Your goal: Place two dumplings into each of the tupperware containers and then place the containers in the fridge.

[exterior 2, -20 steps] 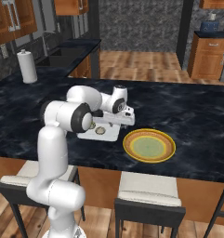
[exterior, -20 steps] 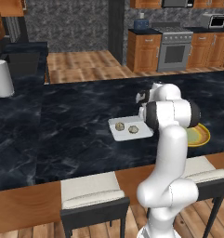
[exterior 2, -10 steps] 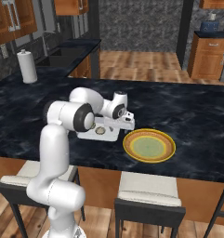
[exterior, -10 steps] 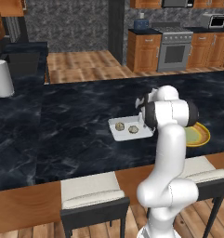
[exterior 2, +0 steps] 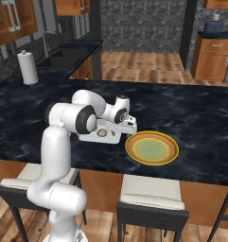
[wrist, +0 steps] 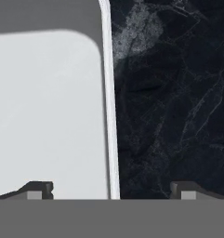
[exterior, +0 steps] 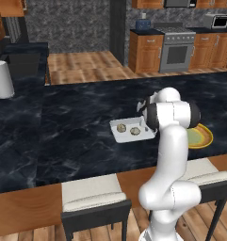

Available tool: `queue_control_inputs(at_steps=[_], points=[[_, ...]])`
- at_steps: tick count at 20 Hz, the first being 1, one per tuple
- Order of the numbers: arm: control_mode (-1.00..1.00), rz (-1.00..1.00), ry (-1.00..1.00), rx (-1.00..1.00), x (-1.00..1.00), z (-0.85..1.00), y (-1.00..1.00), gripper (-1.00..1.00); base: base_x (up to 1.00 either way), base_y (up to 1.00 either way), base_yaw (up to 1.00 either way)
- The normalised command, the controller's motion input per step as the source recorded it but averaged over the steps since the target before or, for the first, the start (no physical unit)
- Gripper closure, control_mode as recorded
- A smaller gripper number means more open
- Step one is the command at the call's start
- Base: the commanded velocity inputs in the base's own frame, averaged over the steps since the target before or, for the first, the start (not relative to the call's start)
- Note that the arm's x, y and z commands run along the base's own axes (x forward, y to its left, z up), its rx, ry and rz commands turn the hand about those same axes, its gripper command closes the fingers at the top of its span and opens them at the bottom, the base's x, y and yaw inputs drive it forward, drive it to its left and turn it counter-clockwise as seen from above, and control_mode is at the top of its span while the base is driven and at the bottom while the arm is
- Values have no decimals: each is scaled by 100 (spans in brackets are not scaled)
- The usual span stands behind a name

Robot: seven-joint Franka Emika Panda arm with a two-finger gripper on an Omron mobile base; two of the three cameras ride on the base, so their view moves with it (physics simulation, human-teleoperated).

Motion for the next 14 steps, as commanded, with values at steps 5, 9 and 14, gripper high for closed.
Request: queue_control_inputs(at_steps=[5,9,14], points=[[-100,0,0,0,0,-8,0,-100,0,0,0],[-100,0,0,0,0,-14,0,-100,0,0,0],[-100,0,0,0,0,-12,0,100,0,0,0]])
